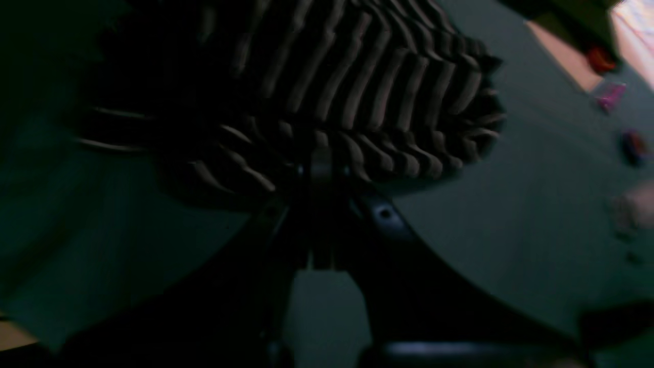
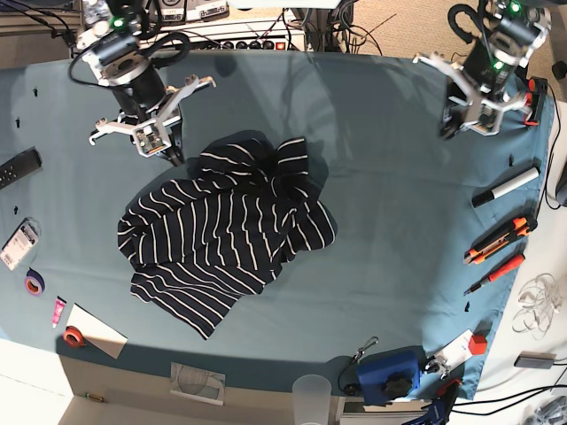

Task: Layout the t-shirt on the table in an organized manner, then fold the t-shirt properly
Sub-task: 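Lower the right gripper onto the crumpled striped shirt and grasp it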

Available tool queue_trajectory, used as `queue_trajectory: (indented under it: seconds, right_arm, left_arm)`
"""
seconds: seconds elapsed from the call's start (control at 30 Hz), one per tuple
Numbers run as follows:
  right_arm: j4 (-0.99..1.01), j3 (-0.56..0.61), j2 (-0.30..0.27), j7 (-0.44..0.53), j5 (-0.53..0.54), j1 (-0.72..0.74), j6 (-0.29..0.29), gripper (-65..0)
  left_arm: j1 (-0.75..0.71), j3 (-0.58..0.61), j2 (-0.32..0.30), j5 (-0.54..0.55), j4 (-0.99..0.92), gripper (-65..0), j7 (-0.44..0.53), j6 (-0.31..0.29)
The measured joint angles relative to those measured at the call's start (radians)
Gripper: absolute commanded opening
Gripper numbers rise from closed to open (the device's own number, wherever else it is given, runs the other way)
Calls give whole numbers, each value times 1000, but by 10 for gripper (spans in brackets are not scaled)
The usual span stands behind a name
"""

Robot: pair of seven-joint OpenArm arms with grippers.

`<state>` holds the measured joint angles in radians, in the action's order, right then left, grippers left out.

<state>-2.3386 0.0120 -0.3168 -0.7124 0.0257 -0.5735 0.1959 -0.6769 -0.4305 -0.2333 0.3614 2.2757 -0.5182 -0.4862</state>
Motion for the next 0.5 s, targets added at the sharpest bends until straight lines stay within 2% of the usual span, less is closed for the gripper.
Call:
queue_trajectory:
  seconds: [0.07,0.1,0.2,0.23,0.3,0.37,0.4,0.43,0.5]
  right_arm:
    - [0,0,4,-17,-21,0,0,-650]
    - [0,0,4,-28,-22,0,0,-620]
    - [0,0,4,-47,-23,-3,11,-420]
    - [0,0,4,-46,-22,-6,11,-379]
    - [0,0,4,-47,-22,-11,10,-369]
    - [0,0,6,-48,46,-10,-36,-369]
    - [0,0,17,-59,62,-2,-39,-370]
    - [0,-1,34,-76,84,13,-29,-371]
    - [21,-1,52,-69,158,66,49,-371]
  left_arm:
    - [5,0,0,0,0,-475,58,-5]
    - [5,0,0,0,0,-463,80,-5]
    - [5,0,0,-1,0,-456,94,-5]
    - [5,0,0,-1,0,-456,93,-5]
    - [5,0,0,-1,0,-456,93,-5]
    - [5,0,0,-1,0,-456,94,-5]
    - [5,0,0,-1,0,-456,93,-5]
    - [5,0,0,-1,0,-456,94,-5]
    - [5,0,0,-1,0,-456,94,-5]
